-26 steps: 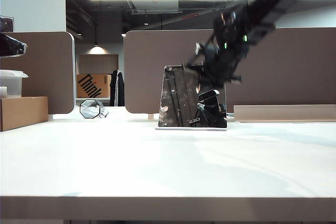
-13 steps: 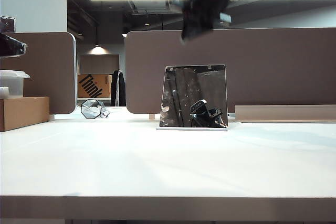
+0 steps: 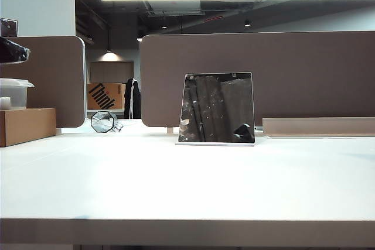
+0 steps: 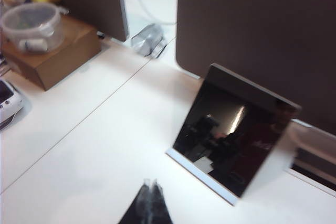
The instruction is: Push the center of the mirror on the table forward to move it for a short distance.
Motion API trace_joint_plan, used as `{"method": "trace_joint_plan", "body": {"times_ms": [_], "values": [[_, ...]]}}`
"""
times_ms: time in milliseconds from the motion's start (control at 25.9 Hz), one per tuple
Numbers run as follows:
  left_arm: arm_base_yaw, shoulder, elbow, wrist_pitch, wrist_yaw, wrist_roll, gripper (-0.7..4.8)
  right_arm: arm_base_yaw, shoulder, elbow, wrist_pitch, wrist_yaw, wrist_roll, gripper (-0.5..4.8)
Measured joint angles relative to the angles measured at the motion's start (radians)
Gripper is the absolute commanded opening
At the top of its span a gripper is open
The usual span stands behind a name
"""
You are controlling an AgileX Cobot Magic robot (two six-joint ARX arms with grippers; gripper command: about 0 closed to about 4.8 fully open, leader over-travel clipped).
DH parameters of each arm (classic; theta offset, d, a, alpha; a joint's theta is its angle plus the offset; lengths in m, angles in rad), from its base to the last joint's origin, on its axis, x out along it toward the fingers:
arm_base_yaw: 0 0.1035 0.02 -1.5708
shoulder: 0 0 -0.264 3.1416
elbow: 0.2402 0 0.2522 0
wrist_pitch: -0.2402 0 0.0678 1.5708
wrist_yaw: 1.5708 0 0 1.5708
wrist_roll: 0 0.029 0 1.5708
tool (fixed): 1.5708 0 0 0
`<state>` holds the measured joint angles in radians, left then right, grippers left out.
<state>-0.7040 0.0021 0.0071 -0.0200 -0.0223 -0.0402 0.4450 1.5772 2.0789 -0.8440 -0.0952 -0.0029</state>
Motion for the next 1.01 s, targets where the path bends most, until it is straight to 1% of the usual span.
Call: {"method": "trace_joint_plan", "body": {"times_ms": [155, 232, 387, 464, 619, 658, 735, 851, 928, 1006], "values": [[0.012, 0.000, 0.000, 0.000, 0.004, 0.000, -0.05, 0.000, -0.150, 0.000, -0.084, 0.074, -0.020, -0.07], [0.056, 0.000, 0.000, 0.000, 0.013, 0.000, -0.05, 0.000, -0.225, 0.000, -0.122, 0.106, -0.024, -0.07], [0.168, 0.000, 0.000, 0.000, 0.020, 0.000, -0.05, 0.000, -0.363, 0.000, -0.203, 0.180, -0.025, -0.07], [0.238, 0.000, 0.000, 0.000, 0.025, 0.000, -0.05, 0.000, -0.430, 0.000, -0.244, 0.213, -0.025, -0.07], [0.411, 0.000, 0.000, 0.000, 0.023, 0.000, -0.05, -0.001, -0.558, -0.023, -0.294, 0.260, -0.025, -0.07], [0.462, 0.000, 0.000, 0.000, 0.023, 0.000, -0.05, -0.003, -0.596, -0.043, -0.305, 0.280, -0.025, -0.07], [0.535, 0.000, 0.000, 0.000, 0.019, 0.000, -0.05, -0.003, -0.658, -0.084, -0.332, 0.310, -0.025, -0.07], [0.613, 0.000, 0.000, 0.000, 0.015, 0.000, -0.05, -0.003, -0.766, -0.175, -0.362, 0.327, -0.024, -0.07], [0.632, 0.000, 0.000, 0.000, 0.015, 0.000, -0.05, -0.003, -0.831, -0.232, -0.368, 0.327, -0.016, -0.07], [0.656, 0.000, 0.000, 0.000, 0.019, 0.000, -0.05, -0.003, -0.917, -0.322, -0.358, 0.327, -0.005, -0.07]]}}
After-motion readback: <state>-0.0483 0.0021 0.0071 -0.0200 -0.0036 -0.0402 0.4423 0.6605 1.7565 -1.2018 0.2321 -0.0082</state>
